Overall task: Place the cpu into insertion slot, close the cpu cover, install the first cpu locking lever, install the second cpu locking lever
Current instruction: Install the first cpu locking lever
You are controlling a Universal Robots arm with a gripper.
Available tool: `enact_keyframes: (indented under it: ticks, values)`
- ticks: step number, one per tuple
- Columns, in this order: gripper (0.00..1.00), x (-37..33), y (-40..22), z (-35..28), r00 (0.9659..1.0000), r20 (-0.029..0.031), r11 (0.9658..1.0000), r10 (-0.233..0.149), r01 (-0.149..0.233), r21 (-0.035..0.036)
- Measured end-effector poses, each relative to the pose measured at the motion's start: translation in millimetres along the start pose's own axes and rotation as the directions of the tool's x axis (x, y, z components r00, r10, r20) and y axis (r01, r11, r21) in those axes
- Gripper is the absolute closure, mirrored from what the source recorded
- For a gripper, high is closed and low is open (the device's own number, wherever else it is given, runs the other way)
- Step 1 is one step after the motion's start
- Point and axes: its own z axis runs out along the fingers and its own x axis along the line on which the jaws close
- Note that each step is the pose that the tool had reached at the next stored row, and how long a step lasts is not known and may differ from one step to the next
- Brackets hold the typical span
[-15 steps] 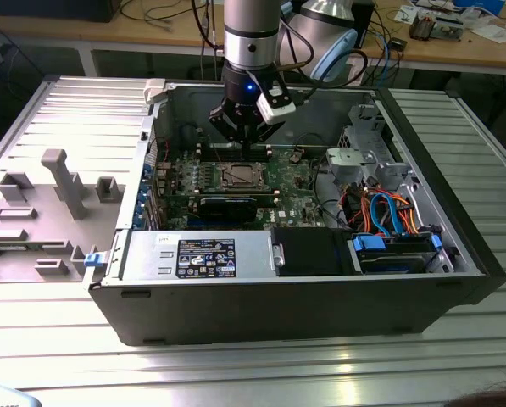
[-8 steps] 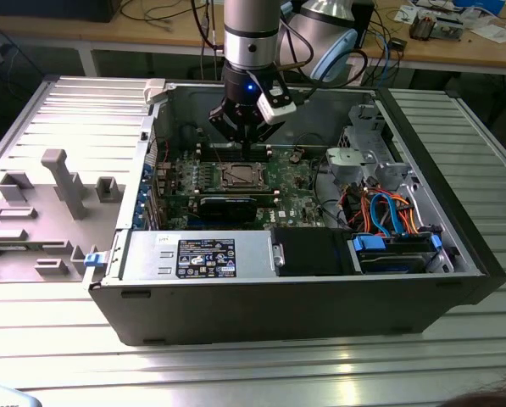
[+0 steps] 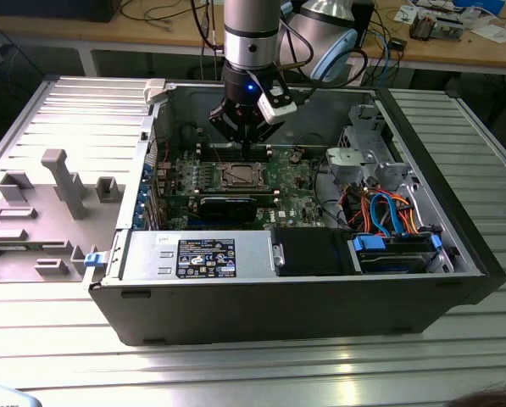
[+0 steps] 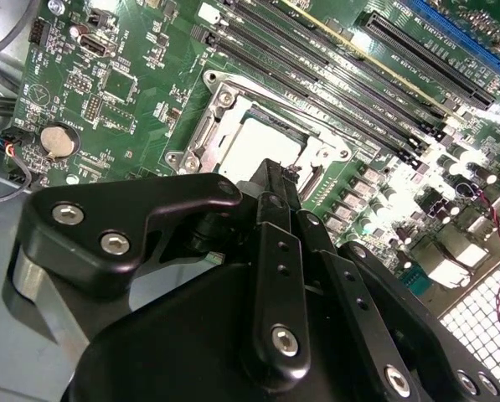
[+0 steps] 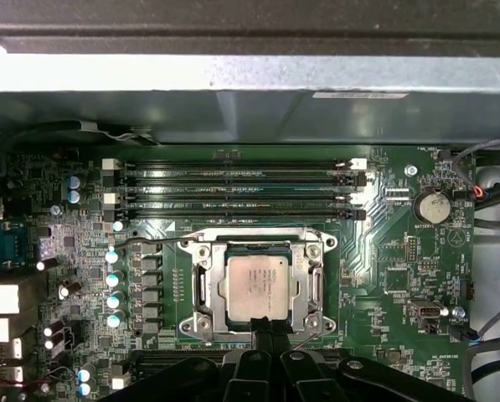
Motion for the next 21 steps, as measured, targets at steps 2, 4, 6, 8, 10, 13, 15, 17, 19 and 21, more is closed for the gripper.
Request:
enact_keyframes:
  ticks: [2,4,6,8,10,13,15,17,19,21]
  values:
    - [0.89,0.0,0.0,0.0,1.0000,0.0002,1.0000,-0.002,0.002,-0.0001]
    - [0.89,0.0,0.0,0.0,1.0000,0.0003,1.0000,-0.005,0.005,-0.0002]
    - [0.89,0.0,0.0,0.0,1.0000,0.0005,1.0000,-0.009,0.009,-0.0002]
    - [0.89,0.0,0.0,0.0,0.9999,0.0007,0.9999,-0.011,0.011,-0.0002]
    - [0.89,0.0,0.0,0.0,0.9999,0.0008,0.9999,-0.014,0.014,-0.0003]
    - [0.89,0.0,0.0,0.0,0.9998,0.0011,0.9998,-0.018,0.018,-0.0004]
    - [0.89,0.0,0.0,0.0,0.9998,0.0012,0.9998,-0.021,0.021,-0.0005]
    - [0.89,0.0,0.0,0.0,0.9997,0.0014,0.9997,-0.023,0.023,-0.0005]
    - [0.89,0.0,0.0,0.0,0.9996,0.0016,0.9996,-0.028,0.028,-0.0006]
    - [0.89,0.0,0.0,0.0,0.9995,0.0018,0.9995,-0.031,0.031,-0.0006]
